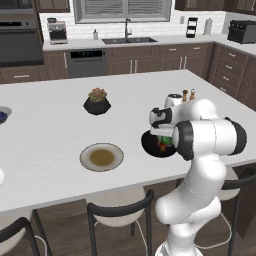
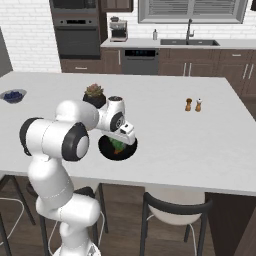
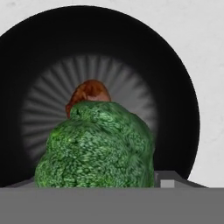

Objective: Pick the chicken drumstick and broccoli from their plates and place them in the bowl. Then put the bowl in the fridge.

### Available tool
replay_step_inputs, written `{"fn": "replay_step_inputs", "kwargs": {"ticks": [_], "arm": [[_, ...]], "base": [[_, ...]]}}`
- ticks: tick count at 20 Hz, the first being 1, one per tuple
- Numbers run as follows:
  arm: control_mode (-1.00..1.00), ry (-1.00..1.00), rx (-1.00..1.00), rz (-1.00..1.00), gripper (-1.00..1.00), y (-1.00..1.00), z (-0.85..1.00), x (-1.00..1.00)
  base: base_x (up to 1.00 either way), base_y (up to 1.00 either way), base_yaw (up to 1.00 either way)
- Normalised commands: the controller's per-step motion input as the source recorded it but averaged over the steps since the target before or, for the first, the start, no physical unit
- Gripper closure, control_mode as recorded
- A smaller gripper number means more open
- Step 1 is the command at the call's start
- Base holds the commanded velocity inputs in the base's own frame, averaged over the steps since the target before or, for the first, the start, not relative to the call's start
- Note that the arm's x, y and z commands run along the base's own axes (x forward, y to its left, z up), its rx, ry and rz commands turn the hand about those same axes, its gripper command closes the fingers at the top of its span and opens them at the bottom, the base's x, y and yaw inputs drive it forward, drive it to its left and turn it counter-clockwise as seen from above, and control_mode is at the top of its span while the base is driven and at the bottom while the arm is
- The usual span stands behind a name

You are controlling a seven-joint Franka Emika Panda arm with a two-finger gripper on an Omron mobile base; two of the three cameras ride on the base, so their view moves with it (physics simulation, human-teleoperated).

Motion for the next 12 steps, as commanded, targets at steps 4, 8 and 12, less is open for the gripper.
{"fn": "replay_step_inputs", "kwargs": {"ticks": [4, 8, 12], "arm": [[-1.0, 0.0, 0.0, 0.0, 1.0, 0.0, -0.23, 0.09], [-1.0, 0.0, 0.0, 0.0, 1.0, 0.01, -0.07, 0.28], [-1.0, 0.0, 0.0, 0.0, -1.0, 0.0, -0.03, 0.34]], "base": [[0.0, 0.0, 0.0], [0.0, 0.0, 0.0], [0.0, 0.0, 0.0]]}}
